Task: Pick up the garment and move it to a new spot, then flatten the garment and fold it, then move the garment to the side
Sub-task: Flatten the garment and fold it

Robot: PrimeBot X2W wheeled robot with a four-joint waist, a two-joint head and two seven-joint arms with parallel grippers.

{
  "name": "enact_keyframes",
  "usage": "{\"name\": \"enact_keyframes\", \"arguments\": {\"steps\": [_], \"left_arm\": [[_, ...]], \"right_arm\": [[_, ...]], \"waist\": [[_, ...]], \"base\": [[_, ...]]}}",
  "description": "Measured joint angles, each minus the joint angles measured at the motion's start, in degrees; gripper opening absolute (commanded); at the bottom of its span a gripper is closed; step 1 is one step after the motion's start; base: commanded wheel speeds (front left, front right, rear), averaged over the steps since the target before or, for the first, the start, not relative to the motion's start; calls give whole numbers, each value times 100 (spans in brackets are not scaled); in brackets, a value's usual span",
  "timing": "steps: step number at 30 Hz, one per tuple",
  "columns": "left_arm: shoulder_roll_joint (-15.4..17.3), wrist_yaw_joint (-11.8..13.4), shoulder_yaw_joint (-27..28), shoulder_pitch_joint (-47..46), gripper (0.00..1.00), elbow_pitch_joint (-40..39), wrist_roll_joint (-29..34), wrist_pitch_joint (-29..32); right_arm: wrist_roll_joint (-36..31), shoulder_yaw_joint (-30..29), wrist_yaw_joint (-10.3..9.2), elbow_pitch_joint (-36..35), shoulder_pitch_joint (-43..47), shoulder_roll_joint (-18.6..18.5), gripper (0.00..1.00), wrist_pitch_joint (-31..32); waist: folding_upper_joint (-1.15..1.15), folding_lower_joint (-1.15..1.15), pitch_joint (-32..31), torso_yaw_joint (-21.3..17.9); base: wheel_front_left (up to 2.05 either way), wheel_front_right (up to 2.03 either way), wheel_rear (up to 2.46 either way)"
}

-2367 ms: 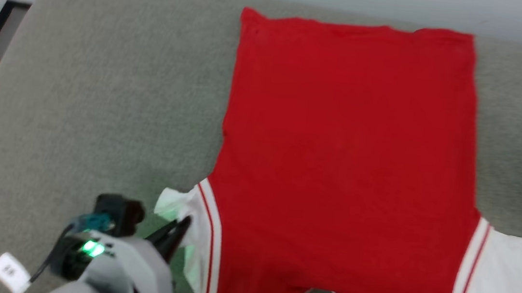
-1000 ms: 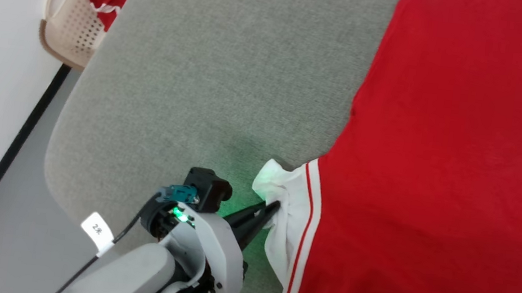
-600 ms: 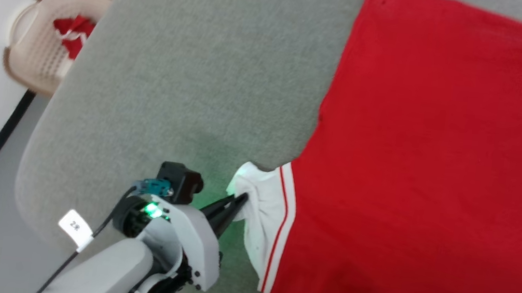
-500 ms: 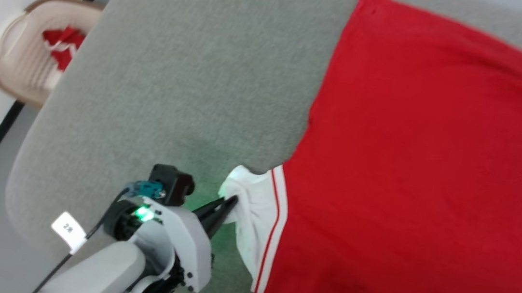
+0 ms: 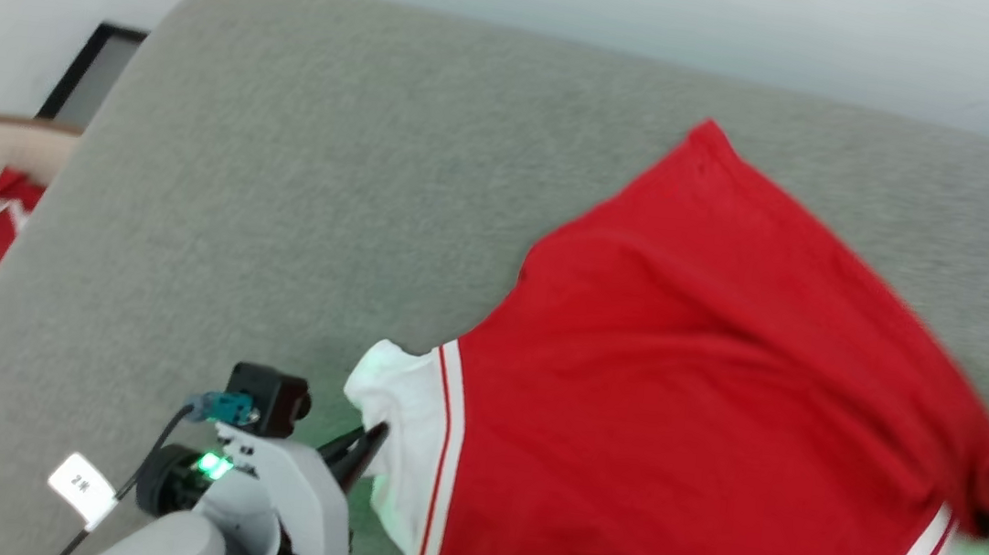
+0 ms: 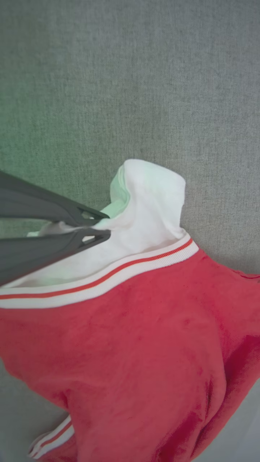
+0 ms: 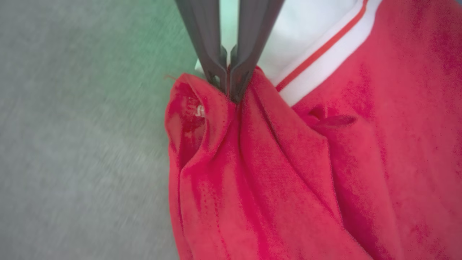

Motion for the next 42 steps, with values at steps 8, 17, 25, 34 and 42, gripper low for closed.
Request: {"name": "enact_keyframes", "arguments": {"steps": [8,17,25,34,42], "left_arm": [[230,204,74,313,0,-192,-63,-20],[279,247,103,405,0,-271,-91,-113],[226,165,94,397,0,-167,-101,-160],[232,151,97,408,0,-163,-132,-211],[232,226,108,485,0,-313,-172,-213]], "right_arm": [[-470,-750,0,-827,1649,876,0,62],[-1079,-1084,1,-798,2132,1561,0,-381],[-1187,-893,8,-34,1785,1648,100,-743],[-922,-886,5,-360,1607,1321,100,-257],[-947,-1274,4,-1780,1547,939,100,229]], "waist": [[0,0,-407,-442],[0,0,-646,-725],[0,0,-656,-745],[0,0,-661,-747],[0,0,-663,-678]], "base": [[0,0,0],[0,0,0],[0,0,0],[0,0,0],[0,0,0]]}}
